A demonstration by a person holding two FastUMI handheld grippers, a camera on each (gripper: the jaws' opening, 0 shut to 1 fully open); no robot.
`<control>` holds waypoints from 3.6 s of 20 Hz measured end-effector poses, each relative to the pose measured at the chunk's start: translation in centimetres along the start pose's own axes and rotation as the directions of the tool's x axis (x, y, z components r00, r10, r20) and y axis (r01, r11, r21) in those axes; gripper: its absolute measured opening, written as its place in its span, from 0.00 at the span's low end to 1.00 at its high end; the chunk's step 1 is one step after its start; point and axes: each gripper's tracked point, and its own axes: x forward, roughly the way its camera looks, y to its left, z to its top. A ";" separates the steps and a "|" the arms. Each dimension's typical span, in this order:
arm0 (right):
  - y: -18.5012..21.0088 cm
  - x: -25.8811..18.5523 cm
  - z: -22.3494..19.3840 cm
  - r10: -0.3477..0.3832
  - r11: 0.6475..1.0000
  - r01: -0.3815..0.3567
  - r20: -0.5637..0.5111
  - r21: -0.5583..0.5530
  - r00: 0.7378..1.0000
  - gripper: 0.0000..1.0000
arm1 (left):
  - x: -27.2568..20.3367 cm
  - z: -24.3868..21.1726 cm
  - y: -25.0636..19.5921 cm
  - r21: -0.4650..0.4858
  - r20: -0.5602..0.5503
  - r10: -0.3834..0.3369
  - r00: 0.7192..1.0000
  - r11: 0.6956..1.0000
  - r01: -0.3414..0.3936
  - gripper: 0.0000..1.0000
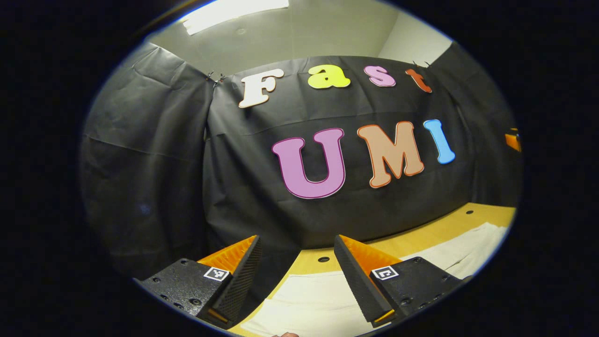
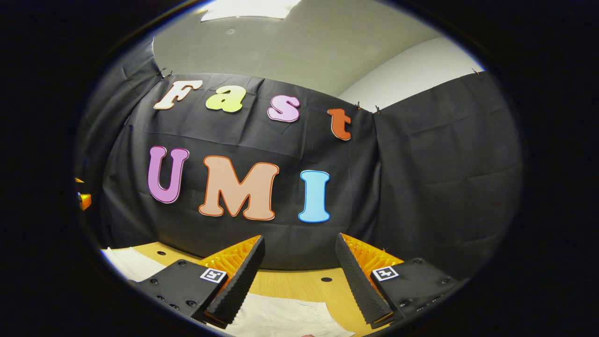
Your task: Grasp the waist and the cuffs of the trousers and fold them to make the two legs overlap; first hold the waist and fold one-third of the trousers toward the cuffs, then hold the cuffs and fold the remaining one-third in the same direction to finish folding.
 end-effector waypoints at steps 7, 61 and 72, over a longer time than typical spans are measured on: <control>0.9 -0.1 -1.5 0.010 1.000 -0.010 -0.025 -0.013 1.000 0.97 | -0.9 -3.7 0.0 0.247 -0.062 -0.077 0.995 0.965 0.090 0.95; -6.3 -1.4 -13.5 -0.053 0.910 -0.055 -0.246 -0.410 0.968 0.97 | -8.7 -35.4 0.3 0.515 -0.799 -0.225 0.557 0.221 0.828 0.00; -6.0 -6.3 -23.0 0.130 0.586 -0.437 -0.453 -0.682 0.882 0.97 | -8.6 -35.3 0.4 0.550 -0.787 -0.192 0.587 0.214 0.808 0.00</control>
